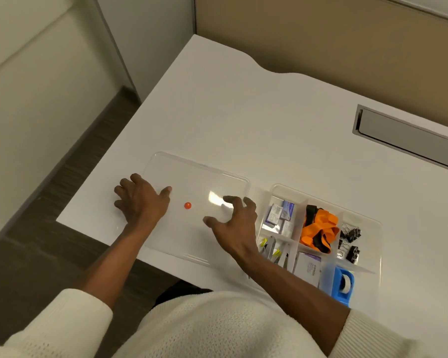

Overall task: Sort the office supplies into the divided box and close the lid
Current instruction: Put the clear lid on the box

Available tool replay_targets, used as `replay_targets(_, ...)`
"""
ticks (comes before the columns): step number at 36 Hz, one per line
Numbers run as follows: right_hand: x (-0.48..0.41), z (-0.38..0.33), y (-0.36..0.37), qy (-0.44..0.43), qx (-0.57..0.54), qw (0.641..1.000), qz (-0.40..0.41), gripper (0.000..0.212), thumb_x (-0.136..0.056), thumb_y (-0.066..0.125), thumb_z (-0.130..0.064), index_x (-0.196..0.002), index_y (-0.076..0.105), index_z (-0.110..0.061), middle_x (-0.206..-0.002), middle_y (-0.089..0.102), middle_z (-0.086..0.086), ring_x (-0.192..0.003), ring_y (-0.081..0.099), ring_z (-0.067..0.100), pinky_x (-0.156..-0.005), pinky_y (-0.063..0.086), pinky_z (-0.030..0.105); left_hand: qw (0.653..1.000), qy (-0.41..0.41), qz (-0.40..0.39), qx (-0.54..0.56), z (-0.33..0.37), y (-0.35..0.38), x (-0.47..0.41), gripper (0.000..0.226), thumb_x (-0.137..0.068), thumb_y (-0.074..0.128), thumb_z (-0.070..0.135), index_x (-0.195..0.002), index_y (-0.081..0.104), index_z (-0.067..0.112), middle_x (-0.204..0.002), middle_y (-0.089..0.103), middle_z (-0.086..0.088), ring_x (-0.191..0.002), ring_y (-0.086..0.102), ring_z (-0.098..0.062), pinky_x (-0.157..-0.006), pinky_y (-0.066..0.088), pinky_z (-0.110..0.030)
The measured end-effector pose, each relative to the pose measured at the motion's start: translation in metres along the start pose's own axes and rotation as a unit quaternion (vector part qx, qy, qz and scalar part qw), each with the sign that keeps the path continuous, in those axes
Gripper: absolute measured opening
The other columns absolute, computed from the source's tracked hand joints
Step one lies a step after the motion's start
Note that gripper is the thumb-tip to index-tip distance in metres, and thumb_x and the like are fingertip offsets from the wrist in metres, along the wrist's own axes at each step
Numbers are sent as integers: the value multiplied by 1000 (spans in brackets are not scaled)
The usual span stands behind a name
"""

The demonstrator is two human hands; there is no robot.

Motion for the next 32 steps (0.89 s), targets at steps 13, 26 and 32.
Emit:
replay_targets(13,29,-48,-76,-119,-78,982,122,59,-79,80,-50,-132,58,-42,-160,26,-9,-147,23,10,-110,36,38,993,-11,11,119,13,-42,1,81,-81,75,63,-135,58,5,-139,50,-24,-132,44,-41,-94,52,-54)
replay_targets(26,58,62,-214,-74,-14,967,242,57,-72,71,-67,-125,62,-46,-152,40,-11,-140,36,14,-107,45,50,978,124,-91,138,108,20,127,81,-79,77,62,-135,55,9,-133,52,-14,-131,47,-33,-101,51,-48)
replay_targets(32,80,119,-252,-46,-8,962,270,56,-74,75,-65,-124,66,-42,-147,48,-11,-135,43,14,-106,45,42,969,186,-125,103,132,46,182,82,-79,78,61,-136,53,8,-132,53,-11,-126,50,-29,-96,53,-42)
Point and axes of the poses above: each hand's wrist, its own x-axis away from the middle knuckle, its own y-axis out of the palm, z = x × y, the point moved 9 cm from there along -x, towards the middle knuckle
